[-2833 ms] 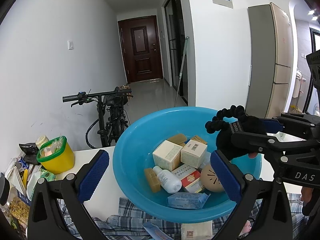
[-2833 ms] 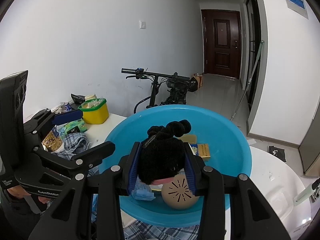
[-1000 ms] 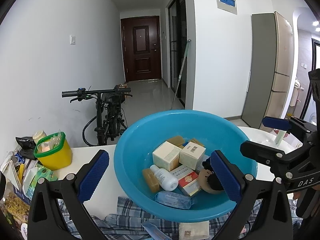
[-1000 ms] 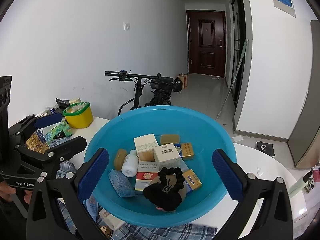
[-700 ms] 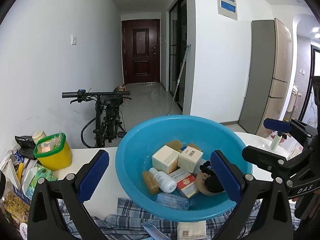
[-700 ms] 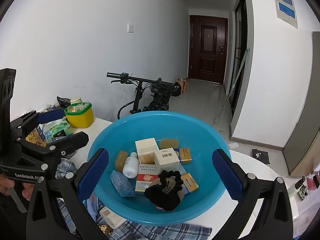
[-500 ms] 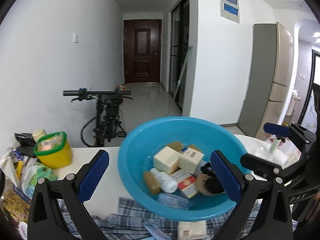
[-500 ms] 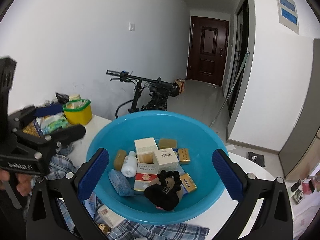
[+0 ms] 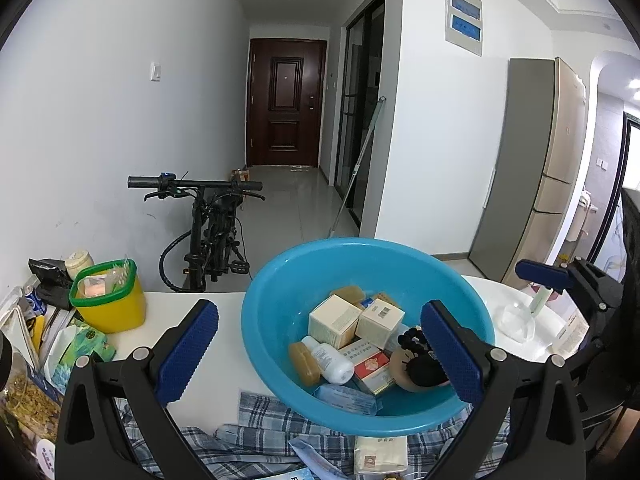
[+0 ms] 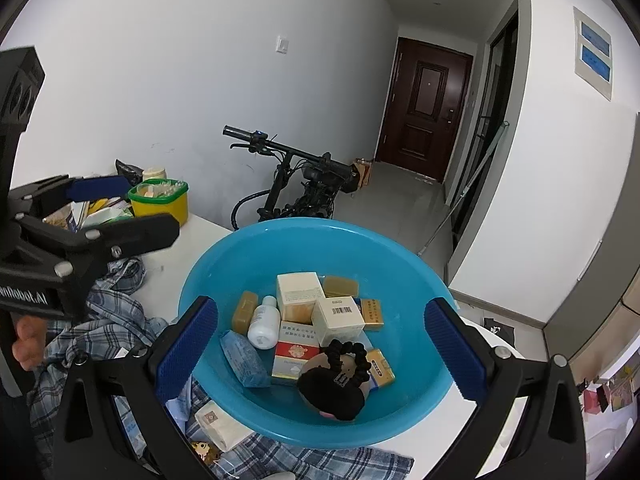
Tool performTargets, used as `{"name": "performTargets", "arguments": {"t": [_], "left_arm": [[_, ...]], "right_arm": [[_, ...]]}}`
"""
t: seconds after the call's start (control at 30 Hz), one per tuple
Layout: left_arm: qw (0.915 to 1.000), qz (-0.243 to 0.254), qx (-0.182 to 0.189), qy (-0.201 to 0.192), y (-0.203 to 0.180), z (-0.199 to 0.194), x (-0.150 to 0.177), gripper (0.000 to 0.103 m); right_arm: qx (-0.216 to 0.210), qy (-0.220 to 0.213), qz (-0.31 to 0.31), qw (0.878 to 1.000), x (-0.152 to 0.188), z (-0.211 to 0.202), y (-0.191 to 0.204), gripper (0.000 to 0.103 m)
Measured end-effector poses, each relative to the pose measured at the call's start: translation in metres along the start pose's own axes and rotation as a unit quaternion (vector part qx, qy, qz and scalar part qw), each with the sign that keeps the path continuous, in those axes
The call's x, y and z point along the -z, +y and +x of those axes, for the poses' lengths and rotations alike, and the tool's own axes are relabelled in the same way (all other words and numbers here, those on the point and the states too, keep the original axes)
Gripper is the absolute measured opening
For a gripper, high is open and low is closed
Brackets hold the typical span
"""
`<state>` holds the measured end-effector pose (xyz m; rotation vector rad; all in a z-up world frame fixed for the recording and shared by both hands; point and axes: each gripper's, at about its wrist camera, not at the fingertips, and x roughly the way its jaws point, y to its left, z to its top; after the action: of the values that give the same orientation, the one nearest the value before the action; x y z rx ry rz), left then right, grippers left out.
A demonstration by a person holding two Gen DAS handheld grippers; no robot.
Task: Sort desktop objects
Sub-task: 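Raise the right tool away from the basin toward the shirt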
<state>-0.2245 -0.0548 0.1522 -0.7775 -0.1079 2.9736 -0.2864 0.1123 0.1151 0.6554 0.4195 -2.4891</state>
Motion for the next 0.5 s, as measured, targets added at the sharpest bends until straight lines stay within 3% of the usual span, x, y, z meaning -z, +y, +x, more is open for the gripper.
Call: {"name": "performTargets", "arguments": {"t": [0.2,0.33,0.5], "left_arm": [[0.9999,-0.014,0.011,-0.001,0.007,-0.005,-0.004,0.103],[0.9999,-0.013,0.007,-0.002,0.007,-0.009,-0.005,0.103],[1.0,-0.005,0.005,0.0,0.002,-0.008,-0.005,0.103]], "right_arm": [[-0.007,-0.012,0.015,1.0,-0.001,-0.013,-0.005,0.103],[-0.01,-0.052,0.027,0.998,0.002,-0.04,-0.009,0.103],[-0.004,-0.072,0.019,0.997,0.034,-0.072,-0.003,0.103]]}}
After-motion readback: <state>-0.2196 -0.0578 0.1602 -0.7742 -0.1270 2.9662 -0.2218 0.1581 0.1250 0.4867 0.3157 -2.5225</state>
